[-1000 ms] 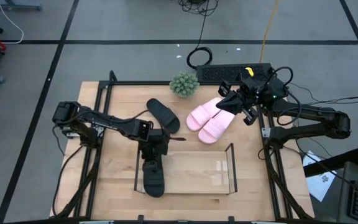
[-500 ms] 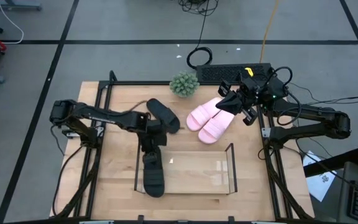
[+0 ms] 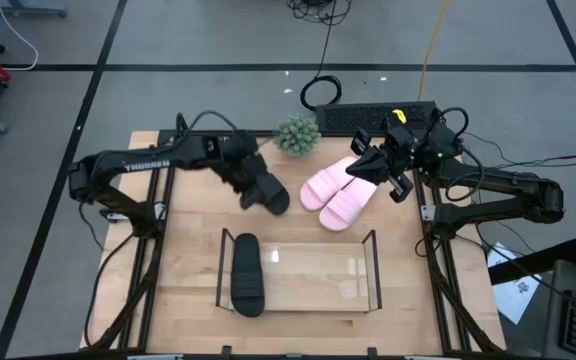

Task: Pick and place slides into the shelf
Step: Put the right black slipper on the shelf

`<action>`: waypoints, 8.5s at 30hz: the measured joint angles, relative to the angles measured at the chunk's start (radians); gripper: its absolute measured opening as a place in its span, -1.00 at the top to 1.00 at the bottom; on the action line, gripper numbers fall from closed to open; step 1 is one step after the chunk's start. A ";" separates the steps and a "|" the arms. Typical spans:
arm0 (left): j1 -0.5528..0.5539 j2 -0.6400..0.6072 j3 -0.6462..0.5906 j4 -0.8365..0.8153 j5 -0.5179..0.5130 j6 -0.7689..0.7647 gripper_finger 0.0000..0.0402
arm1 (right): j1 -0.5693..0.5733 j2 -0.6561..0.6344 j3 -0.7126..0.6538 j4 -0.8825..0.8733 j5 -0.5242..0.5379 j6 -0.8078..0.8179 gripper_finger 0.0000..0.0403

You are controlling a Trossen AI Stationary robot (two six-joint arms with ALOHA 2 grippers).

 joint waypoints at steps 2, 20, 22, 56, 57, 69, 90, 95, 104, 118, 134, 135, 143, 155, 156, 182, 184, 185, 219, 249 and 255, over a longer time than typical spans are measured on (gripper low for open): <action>0.056 0.015 0.005 0.005 -0.011 -0.002 0.44 | 0.000 0.000 0.000 0.001 0.000 0.000 0.98; 0.210 0.268 0.005 0.012 0.038 0.005 0.44 | 0.000 0.000 0.000 0.000 -0.003 -0.004 0.98; 0.220 0.266 0.005 0.013 0.038 0.015 0.44 | 0.000 0.000 0.000 0.000 -0.003 -0.004 0.98; 0.252 0.312 0.005 0.009 -0.041 -0.054 0.44 | 0.000 0.000 -0.001 0.000 -0.015 -0.004 0.98; 0.247 0.313 0.005 0.010 -0.035 -0.055 0.44 | 0.000 0.000 -0.001 0.001 -0.028 -0.004 0.98; 0.258 0.313 0.006 0.005 -0.058 -0.059 0.44 | 0.000 0.000 -0.001 0.000 -0.057 0.004 0.98; 0.273 0.309 0.031 -0.031 -0.136 -0.028 0.44 | 0.000 0.000 -0.001 0.001 -0.060 0.003 0.98; 0.254 0.333 0.031 -0.031 -0.123 -0.026 0.44 | 0.000 0.000 -0.001 0.001 -0.060 0.003 0.98; 0.241 0.412 0.033 -0.007 -0.045 -0.037 0.44 | 0.000 0.000 -0.001 0.001 -0.076 0.027 0.98; 0.245 0.411 0.032 0.010 0.019 -0.038 0.44 | 0.000 0.000 -0.001 0.001 -0.082 0.030 0.98; 0.257 0.411 0.031 0.010 0.140 -0.023 0.44 | 0.000 0.000 -0.001 0.001 -0.082 0.030 0.98; 0.256 0.411 0.031 0.010 0.141 -0.023 0.44 | 0.000 0.000 -0.001 0.001 -0.082 0.030 0.98; 0.241 0.411 0.031 0.012 0.178 -0.003 0.44 | 0.000 0.000 -0.001 0.001 -0.082 0.030 0.98; 0.203 0.428 0.031 0.023 0.128 0.003 0.44 | 0.000 0.000 -0.001 0.001 -0.082 0.031 0.98; 0.199 0.434 0.031 0.028 0.129 -0.001 0.44 | 0.000 0.000 -0.001 0.001 -0.082 0.031 0.98; 0.202 0.331 0.029 0.026 0.241 0.027 0.99 | 0.000 0.000 -0.001 0.002 -0.079 0.031 0.98; 0.211 0.285 0.029 0.027 0.243 0.025 0.99 | 0.000 0.000 -0.001 0.002 -0.078 0.031 0.98; 0.217 0.260 0.029 0.026 0.244 0.023 0.99 | 0.000 0.000 -0.001 0.003 -0.077 0.031 0.98; -0.340 0.065 0.059 0.166 0.366 -0.226 1.00 | -0.069 0.000 0.000 0.034 0.247 -0.050 0.98; -0.460 0.612 0.816 -0.543 0.302 0.212 1.00 | -0.075 -0.045 0.000 0.032 0.179 0.031 0.98; -0.456 0.621 0.772 -0.490 0.341 0.182 1.00 | -0.075 -0.046 -0.001 0.032 0.155 0.031 0.98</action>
